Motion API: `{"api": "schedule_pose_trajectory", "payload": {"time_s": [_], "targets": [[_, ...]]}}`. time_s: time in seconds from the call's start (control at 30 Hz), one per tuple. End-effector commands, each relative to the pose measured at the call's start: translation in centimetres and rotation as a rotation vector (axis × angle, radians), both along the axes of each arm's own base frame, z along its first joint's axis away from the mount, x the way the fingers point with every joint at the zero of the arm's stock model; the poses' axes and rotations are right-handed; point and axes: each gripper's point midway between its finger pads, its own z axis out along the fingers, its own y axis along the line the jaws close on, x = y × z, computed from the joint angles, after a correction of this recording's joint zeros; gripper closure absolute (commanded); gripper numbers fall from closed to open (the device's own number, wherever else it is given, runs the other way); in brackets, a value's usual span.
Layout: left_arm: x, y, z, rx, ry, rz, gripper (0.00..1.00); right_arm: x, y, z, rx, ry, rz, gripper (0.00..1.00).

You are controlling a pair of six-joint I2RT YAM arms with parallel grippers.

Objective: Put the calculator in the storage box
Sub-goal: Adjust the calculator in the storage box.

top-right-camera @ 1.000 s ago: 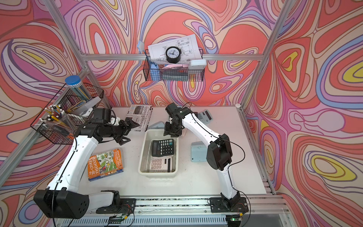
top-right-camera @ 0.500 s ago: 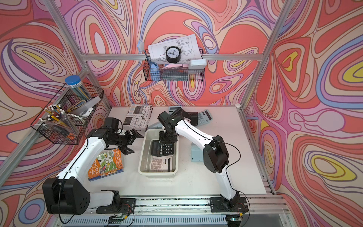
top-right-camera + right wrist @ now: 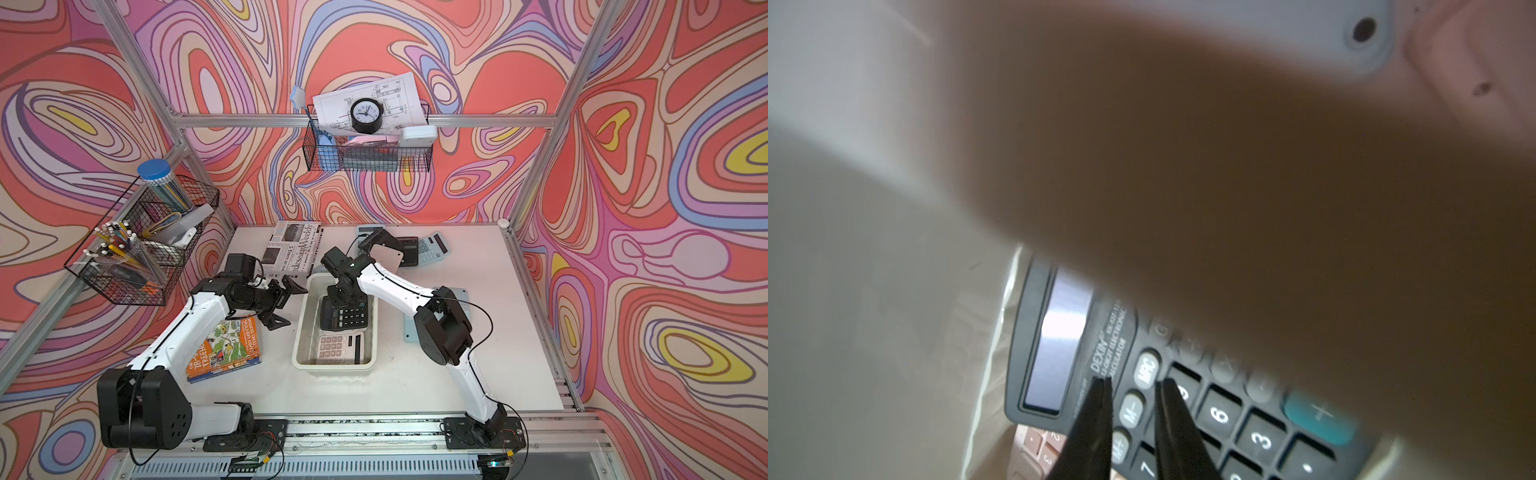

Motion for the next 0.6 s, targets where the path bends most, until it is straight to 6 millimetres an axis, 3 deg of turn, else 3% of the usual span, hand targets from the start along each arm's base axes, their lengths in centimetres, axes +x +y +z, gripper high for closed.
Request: {"api": "schedule_pose_trajectory", "payload": {"time_s": [0.0,0.1,0.33,0.4,0.57], "targets": [[0.2,-0.3,0.2,-0.038,-0.018,0.007,0.01,-3.0,0.2,-4.4,-0.092,0.112,0.057,0.82],[0.1,-0.3,0.3,-0.038,-0.022,0.009,0.01,-3.1,0.4,-3.8,-0.107,0.079,0.063,0.84],[-0.2,-0.3,0.2,-0.042,-0.019,0.014,0.01,-1.2,-0.2,2.6,-0.049,-0.115,0.014,0.82],[-0.1,-0.3,0.2,-0.045,-0.020,0.016,0.01,-1.2,-0.4,3.6,-0.023,-0.153,0.017,0.82],[0.0,-0.4,0.2,-0.049,-0.020,0.020,0.01,-2.8,-2.4,1.6,-0.057,-0.131,0.032,0.86]]}}
